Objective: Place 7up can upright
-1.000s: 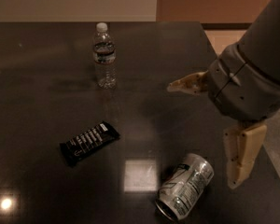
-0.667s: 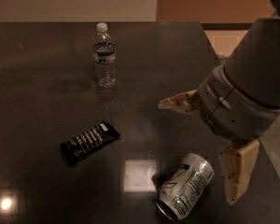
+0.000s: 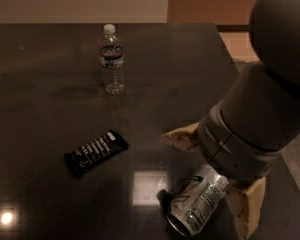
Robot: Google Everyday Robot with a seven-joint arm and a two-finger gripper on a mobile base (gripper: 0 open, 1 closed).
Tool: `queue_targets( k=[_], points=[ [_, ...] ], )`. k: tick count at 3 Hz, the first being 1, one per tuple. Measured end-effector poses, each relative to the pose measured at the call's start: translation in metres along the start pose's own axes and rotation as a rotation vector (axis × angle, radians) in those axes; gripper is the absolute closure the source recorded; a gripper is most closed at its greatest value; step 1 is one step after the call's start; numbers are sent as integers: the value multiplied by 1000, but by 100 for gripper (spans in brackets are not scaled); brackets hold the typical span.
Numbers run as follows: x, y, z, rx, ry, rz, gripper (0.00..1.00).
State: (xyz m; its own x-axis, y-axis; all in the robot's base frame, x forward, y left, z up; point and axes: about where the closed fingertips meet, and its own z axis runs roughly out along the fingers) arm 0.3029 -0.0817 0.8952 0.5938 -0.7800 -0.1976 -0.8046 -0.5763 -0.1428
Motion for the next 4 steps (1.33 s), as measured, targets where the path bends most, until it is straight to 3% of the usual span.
queue_targets(
  k=[4],
  points=[
    [-22,32,35,-48,54,-95,0]
  ],
)
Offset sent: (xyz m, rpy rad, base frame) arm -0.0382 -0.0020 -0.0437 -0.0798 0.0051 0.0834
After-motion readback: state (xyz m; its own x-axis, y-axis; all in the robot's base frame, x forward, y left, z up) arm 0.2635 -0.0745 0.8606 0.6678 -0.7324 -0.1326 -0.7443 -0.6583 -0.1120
